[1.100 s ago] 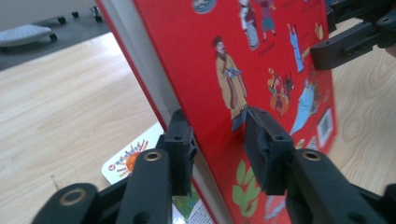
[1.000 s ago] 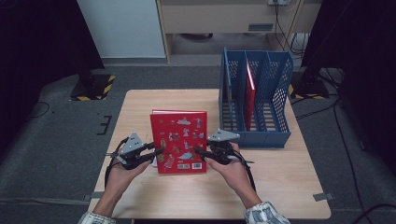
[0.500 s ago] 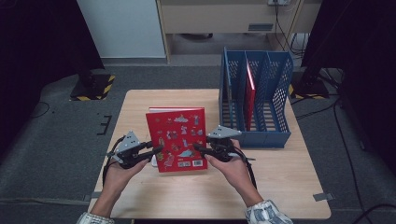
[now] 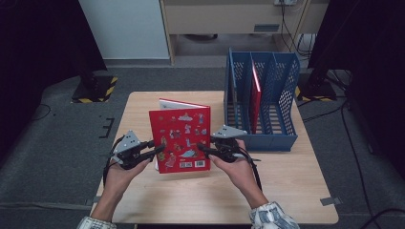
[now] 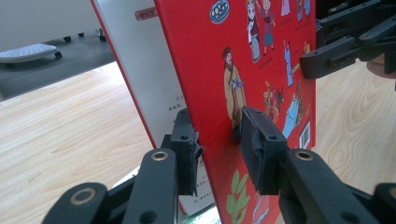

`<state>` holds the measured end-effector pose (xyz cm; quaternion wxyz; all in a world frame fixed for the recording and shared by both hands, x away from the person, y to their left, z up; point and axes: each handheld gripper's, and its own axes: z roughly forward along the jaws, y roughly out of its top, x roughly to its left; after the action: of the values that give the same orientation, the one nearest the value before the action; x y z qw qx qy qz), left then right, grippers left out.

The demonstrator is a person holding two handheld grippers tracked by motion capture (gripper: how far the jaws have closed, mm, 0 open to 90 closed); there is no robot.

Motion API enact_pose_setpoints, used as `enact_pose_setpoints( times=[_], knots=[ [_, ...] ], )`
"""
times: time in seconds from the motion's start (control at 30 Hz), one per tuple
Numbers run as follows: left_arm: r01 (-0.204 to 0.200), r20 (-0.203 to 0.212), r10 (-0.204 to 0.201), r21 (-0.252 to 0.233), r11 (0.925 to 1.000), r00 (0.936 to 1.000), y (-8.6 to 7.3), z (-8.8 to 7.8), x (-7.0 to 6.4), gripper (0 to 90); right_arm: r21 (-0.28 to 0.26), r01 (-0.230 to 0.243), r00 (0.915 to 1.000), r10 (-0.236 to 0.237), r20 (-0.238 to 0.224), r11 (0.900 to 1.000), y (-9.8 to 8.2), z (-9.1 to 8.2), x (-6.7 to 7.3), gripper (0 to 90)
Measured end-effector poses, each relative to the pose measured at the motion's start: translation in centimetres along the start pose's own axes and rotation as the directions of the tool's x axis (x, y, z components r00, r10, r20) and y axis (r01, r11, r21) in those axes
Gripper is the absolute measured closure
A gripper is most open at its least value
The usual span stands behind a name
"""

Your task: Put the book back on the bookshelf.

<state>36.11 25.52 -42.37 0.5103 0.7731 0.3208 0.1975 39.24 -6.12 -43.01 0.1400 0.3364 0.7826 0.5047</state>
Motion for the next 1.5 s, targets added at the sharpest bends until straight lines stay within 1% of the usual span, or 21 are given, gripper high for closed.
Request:
enact_pose_setpoints(
  times=[0.07,0.2,0.33,0.53,0.63,0.8,0.87,0.97,1.03,1.13,1.23,1.37,1.5],
  knots=[
    [-0.001,0.006,0.001,-0.009,1.0,1.0,0.2,-0.4,-0.1,66.5,-0.003,0.0,1.0,0.0,-0.002,1.0,0.1,-0.1,0.1,51.7],
    [-0.002,0.009,0.003,-0.047,0.9989,1.0,0.8,-0.9,-0.1,66.4,-0.014,0.006,1.0,-0.006,-0.004,1.0,0.6,-0.4,0.3,51.8],
    [-0.006,0.004,0.006,-0.052,0.9986,1.0,0.9,-1.0,0.0,66.4,-0.017,0.01,0.9999,-0.01,-0.002,1.0,0.8,-0.4,0.2,51.8],
    [-0.018,-0.003,0.018,-0.04,0.999,0.9998,0.4,-0.9,0.1,66.4,-0.013,0.021,0.9998,-0.021,-0.001,1.0,0.4,-0.2,0.4,52.6],
    [-0.038,-0.005,0.038,-0.027,0.9989,0.9993,0.0,-0.8,0.0,66.7,-0.009,0.027,0.9996,-0.027,0.0,1.0,0.1,0.0,0.5,52.8],
    [-0.047,0.005,0.047,-0.008,0.9989,0.9989,-0.8,-0.6,-0.4,67.9,0.001,0.045,0.999,-0.045,-0.005,0.999,-0.6,-0.1,0.7,53.7],
    [-0.06,0.008,0.06,0.005,0.9982,0.9981,-1.3,-0.5,-0.7,68.4,0.006,0.046,0.9989,-0.046,-0.006,0.999,-1.1,-0.1,0.7,53.8],
    [-0.043,0.011,0.043,0.003,0.9991,0.999,-1.7,-0.7,-0.6,68.1,-0.008,0.047,0.9987,-0.047,-0.02,0.999,-1.4,-0.3,0.9,55.4],
    [-0.035,0.014,0.035,0.0,0.9994,0.9993,-1.9,-0.8,-0.6,67.9,-0.006,0.058,0.9982,-0.058,-0.017,0.998,-1.3,-0.3,1.2,55.5],
    [-0.028,0.017,0.028,0.003,0.9996,0.9994,-2.2,-0.8,-0.4,67.4,-0.007,0.069,0.9972,-0.069,-0.028,0.998,-1.4,-0.4,1.4,56.6],
    [-0.008,0.021,0.008,-0.004,1.0,0.9998,-2.5,-0.7,-0.2,66.4,-0.009,0.079,0.9961,-0.079,-0.04,0.997,-1.3,-0.5,1.5,55.4],
    [-0.006,0.017,0.006,-0.001,1.0,0.9998,-2.6,-0.6,0.0,65.0,-0.022,0.083,0.9946,-0.084,-0.061,0.996,-1.1,-0.5,1.8,53.7],
    [-0.003,0.014,0.003,-0.004,1.0,0.9999,-2.6,-0.6,0.0,64.5,-0.026,0.095,0.993,-0.096,-0.068,0.995,-0.5,-0.3,2.0,50.9]
  ],
)
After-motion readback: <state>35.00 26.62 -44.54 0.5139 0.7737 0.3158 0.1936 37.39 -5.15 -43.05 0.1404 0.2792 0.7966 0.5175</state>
